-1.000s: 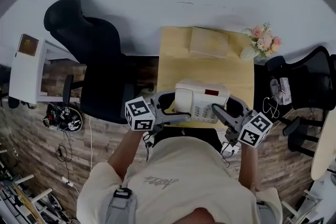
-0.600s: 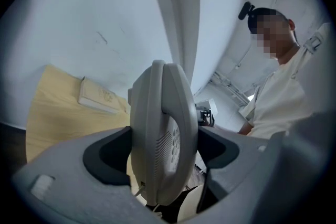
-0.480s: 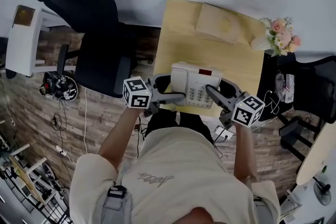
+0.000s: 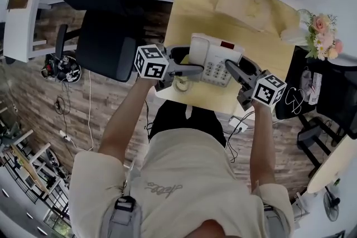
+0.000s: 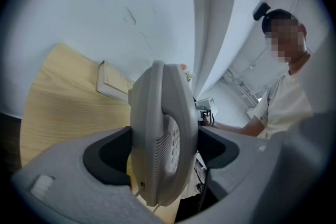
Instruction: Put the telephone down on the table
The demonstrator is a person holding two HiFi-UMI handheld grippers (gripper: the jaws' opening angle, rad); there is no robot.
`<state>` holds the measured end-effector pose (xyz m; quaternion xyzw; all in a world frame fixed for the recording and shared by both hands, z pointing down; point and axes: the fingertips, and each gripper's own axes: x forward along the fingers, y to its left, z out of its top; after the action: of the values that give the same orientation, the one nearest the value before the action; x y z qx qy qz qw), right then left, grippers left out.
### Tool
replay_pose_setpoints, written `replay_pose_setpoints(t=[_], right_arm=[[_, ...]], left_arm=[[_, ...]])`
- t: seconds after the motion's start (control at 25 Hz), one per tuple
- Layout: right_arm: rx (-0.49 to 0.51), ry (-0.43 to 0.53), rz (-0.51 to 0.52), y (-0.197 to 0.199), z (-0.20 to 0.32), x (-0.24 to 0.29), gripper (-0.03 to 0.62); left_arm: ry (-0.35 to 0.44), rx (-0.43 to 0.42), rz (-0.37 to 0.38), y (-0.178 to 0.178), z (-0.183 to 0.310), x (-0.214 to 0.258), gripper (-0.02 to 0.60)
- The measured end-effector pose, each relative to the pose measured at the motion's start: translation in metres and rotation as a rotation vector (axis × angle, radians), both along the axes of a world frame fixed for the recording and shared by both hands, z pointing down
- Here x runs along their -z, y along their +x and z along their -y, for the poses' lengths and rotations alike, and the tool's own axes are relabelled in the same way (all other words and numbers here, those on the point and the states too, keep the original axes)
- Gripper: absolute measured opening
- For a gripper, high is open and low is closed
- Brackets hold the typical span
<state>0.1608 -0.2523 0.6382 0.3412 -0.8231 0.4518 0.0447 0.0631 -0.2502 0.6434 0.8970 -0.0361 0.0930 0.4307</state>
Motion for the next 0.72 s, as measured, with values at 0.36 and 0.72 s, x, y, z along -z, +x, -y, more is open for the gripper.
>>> replay_pose_setpoints(t=[0.36, 0.72], right_arm=[[0.001, -0.061, 0.013, 0.007, 0.042, -0.05, 0.218], [0.012, -0.164, 0.048, 0.008, 0.05, -0.087, 0.221]], left_arm=[[-0.108, 0.028, 0.04, 0.009, 0.037, -0.048, 0.385], [-0.151, 0.008, 0.148, 0.014, 0.048, -0.076, 0.385]])
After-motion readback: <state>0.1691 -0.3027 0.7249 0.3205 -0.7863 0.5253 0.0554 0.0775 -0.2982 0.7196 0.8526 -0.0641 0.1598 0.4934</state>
